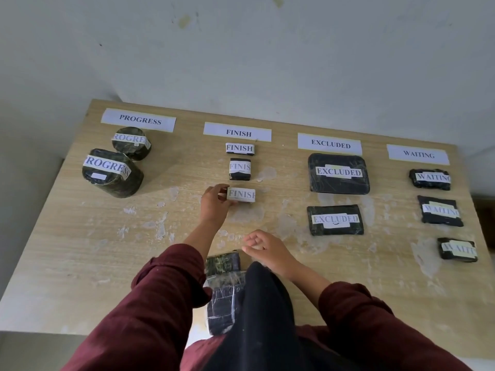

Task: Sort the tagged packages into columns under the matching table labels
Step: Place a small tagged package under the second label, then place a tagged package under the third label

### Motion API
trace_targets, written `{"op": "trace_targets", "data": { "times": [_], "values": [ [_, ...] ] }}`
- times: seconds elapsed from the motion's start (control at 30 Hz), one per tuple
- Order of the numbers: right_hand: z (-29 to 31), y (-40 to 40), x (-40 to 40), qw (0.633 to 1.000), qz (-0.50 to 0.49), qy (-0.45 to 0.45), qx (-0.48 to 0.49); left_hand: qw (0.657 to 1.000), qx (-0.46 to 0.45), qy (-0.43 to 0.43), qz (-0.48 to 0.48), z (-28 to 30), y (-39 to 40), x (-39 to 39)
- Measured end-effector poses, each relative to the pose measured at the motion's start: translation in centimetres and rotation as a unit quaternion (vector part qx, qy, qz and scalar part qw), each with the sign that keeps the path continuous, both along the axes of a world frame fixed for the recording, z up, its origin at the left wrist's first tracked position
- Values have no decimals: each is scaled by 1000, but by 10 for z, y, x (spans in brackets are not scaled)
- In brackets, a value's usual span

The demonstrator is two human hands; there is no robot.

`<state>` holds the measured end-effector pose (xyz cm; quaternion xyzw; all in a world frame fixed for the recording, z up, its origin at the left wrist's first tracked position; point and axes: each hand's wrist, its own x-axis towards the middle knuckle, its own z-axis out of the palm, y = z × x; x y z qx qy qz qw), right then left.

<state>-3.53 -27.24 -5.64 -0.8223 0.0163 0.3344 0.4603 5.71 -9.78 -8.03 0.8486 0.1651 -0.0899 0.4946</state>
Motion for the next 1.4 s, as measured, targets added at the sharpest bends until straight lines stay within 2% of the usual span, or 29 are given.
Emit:
{"op": "trace_targets", "data": {
  "times": [0.13, 0.27, 0.5, 0.6, 0.77, 0.83, 0.93, 1.03, 1.13, 1.23, 1.4],
  "values": [
    [-4, 14, 6, 996, 87, -3, -30, 1000, 4, 3, 3, 1, 5, 0],
    [-11, 26, 9, 979, 181, -49, -84, 1000, 6, 8, 4, 3, 7, 2],
    [-11, 28, 5, 970, 211, -89, -83, 1000, -13, 11, 3, 2, 9, 1],
    [-9, 27, 3, 976, 181, -105, -67, 999, -24, 20, 7, 2, 14, -1],
    [9, 21, 9, 989, 17, -133, -59, 998, 12, -22, 55, 7, 31, -15],
    [14, 16, 13, 982, -30, -180, -52, 997, -34, 15, 65, 10, 34, -23],
    [21, 9, 18, 964, -97, -245, -25, 978, -173, 106, 42, 16, 29, -34],
    [27, 3, 18, 949, -128, -287, 6, 931, -327, 156, 37, 23, 21, -43],
    [28, -2, 16, 941, -114, -318, 30, 877, -452, 150, 65, 30, 15, -47],
    [27, -4, 13, 937, -116, -327, 42, 849, -505, 128, 86, 34, 11, -49],
    [25, -9, 9, 940, -158, -294, 70, 852, -506, 108, 76, 42, 9, -53]
  ]
}}
